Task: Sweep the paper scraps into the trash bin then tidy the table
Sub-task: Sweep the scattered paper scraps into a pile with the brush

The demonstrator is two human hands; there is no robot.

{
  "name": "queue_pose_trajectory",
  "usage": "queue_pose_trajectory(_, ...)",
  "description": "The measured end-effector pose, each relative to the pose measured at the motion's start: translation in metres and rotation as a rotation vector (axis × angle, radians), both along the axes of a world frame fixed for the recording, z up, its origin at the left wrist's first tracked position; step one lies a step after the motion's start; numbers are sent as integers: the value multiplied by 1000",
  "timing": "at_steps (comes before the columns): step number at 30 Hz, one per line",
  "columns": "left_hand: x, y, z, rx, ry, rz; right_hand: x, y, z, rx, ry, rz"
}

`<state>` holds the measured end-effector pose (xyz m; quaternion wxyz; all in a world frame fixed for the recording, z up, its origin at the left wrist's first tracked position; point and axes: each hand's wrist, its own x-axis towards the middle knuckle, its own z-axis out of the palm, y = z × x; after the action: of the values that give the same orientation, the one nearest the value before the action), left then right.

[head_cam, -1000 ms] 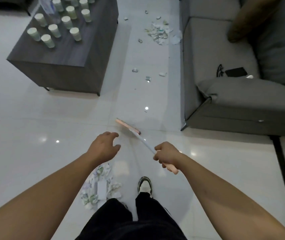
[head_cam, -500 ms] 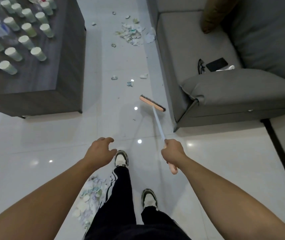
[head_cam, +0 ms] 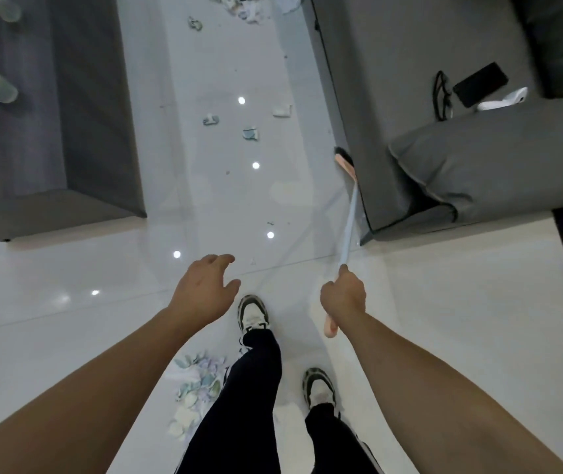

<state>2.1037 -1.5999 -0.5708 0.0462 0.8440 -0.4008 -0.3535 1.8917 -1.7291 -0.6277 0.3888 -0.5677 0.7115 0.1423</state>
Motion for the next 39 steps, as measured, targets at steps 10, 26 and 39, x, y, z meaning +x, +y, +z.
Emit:
queue_pose_trajectory(10,24,-24,-20,47,96,-15,50,17,4,108,16,-169)
queue_pose_trajectory(26,13,-64,46,-31,50,246,52,-30,115,304,-512,-420)
queue_pose_trajectory(39,-122,32,53,56,24,791,-46,-55,97,269,-181,509)
